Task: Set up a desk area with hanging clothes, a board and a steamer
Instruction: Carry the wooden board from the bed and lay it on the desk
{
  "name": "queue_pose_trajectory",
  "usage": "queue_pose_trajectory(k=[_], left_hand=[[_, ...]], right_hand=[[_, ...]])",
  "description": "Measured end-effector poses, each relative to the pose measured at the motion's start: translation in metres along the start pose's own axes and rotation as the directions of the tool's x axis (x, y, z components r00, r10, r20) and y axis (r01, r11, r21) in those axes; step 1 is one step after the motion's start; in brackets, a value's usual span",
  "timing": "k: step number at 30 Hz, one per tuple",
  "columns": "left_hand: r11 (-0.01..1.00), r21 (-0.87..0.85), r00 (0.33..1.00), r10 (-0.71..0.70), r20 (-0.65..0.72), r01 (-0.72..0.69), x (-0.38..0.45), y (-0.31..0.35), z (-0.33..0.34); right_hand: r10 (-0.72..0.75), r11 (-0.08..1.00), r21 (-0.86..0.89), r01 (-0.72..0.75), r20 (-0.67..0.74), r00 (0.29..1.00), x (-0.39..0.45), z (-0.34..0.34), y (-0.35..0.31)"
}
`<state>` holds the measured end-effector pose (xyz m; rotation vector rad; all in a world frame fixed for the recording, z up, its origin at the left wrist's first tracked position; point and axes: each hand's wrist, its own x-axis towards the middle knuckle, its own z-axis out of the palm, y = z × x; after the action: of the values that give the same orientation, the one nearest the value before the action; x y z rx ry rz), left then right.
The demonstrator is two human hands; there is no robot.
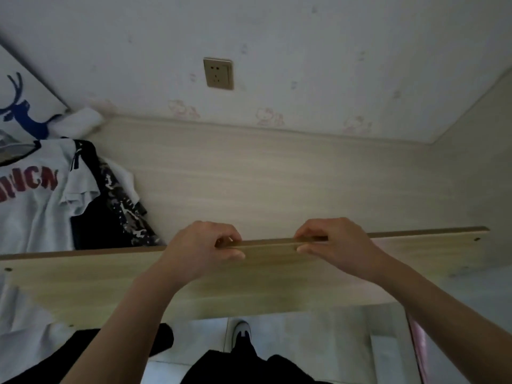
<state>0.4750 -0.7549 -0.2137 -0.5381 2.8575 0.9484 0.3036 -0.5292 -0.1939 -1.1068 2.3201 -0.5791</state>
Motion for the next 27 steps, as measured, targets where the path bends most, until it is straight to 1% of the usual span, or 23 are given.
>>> queue_pose_trajectory(k=[6, 10, 13, 21, 27], left_hand=[[0.995, 0.073, 0.998, 0.061, 0.03, -0.063, 0.057, 0.008, -0.026], [0.993, 0.093, 0.996, 0.07, 0.057, -0.075, 0.089, 0.018, -0.033], [0.992, 0.097, 0.996, 0.073, 0.06, -0.079, 0.113, 0.029, -0.034], [0.993, 0.074, 0.994, 0.089, 0.063, -0.094, 0.181, 0.073, -0.023], [0.995, 0.033, 0.992, 0.093, 0.082, -0.096, 0.219, 0.094, -0.011]], right_hand=[[0.053, 0.996, 0.072, -0.051, -0.019, 0.998, 0.031, -0.028, 0.007], [0.068, 0.988, 0.142, -0.063, -0.026, 0.997, 0.045, -0.045, 0.02], [0.066, 0.985, 0.162, -0.061, -0.024, 0.998, 0.057, -0.06, 0.035], [0.069, 0.991, 0.116, -0.066, -0.023, 0.997, 0.093, -0.116, 0.091], [0.049, 0.995, 0.09, -0.046, -0.027, 0.998, 0.112, -0.141, 0.125]])
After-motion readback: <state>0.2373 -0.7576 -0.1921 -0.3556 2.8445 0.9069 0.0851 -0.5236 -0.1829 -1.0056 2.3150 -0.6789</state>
